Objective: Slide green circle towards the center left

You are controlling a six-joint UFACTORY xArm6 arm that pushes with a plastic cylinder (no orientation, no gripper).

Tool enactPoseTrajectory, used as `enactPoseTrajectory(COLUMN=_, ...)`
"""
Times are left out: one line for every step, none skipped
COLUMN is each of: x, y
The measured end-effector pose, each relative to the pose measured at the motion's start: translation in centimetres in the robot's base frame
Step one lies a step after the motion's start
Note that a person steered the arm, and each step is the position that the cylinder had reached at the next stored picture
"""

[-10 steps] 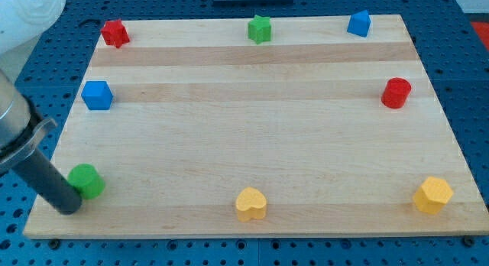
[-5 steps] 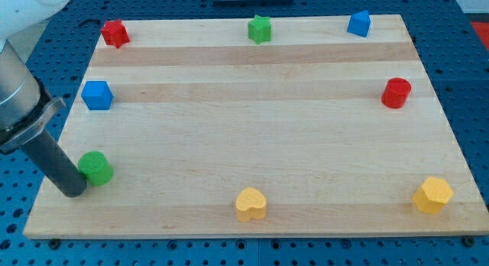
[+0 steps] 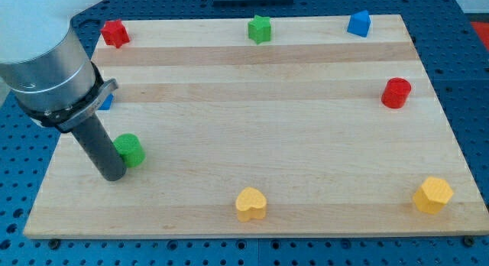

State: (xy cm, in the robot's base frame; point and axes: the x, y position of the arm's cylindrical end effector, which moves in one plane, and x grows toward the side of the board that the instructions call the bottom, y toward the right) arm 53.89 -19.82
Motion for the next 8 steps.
enactPoseTrajectory(x=-0.8, y=0.5)
enactPoseTrajectory(x=-2.0, y=0.6)
enactPoseTrajectory(x=-3.3, y=0.6)
enactPoseTrajectory(x=-4.7, y=0.6)
enactPoseTrajectory(x=-4.9, y=3.0)
enactPoseTrajectory(x=-4.9, y=5.9)
enactPoseTrajectory(x=-5.2, y=6.0)
enactPoseTrajectory(x=-5.2, y=6.0)
